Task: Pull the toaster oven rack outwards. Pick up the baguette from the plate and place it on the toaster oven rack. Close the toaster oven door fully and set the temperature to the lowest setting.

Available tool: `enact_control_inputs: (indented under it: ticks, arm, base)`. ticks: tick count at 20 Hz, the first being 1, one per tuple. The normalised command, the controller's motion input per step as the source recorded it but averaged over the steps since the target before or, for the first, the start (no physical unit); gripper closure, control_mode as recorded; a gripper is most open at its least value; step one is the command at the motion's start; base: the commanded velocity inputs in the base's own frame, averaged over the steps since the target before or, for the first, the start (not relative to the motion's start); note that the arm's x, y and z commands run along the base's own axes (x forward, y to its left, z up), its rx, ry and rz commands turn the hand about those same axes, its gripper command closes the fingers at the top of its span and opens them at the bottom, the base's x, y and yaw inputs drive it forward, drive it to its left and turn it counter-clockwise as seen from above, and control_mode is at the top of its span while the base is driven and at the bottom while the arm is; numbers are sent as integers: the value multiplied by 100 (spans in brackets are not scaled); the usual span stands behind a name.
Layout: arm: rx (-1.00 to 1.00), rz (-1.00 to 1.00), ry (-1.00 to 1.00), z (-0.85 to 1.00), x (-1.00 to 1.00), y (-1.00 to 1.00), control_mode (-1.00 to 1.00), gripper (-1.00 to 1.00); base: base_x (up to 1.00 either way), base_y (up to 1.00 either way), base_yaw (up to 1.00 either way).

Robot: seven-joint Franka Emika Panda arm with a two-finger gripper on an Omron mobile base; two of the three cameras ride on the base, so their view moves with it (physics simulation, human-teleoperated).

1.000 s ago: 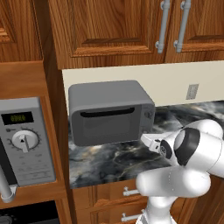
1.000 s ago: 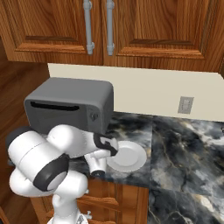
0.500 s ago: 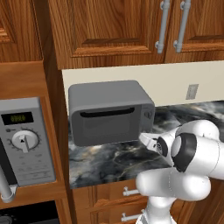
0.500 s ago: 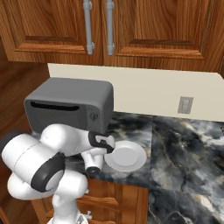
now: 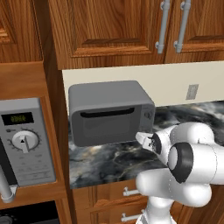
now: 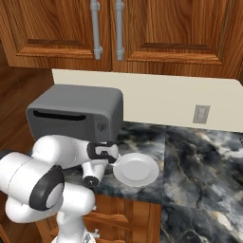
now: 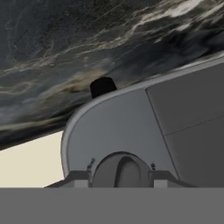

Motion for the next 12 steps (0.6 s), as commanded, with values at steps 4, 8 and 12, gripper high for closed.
enact_control_inputs:
  ticks: [4,8,12]
  arm:
    - [0,0,0,0,0,0,-100,100]
    - [0,0,0,0,0,0,-100,100]
    - [0,0,0,0,0,0,-100,100]
  base:
    - [0,0,0]
    - [0,0,0]
    - [0,0,0]
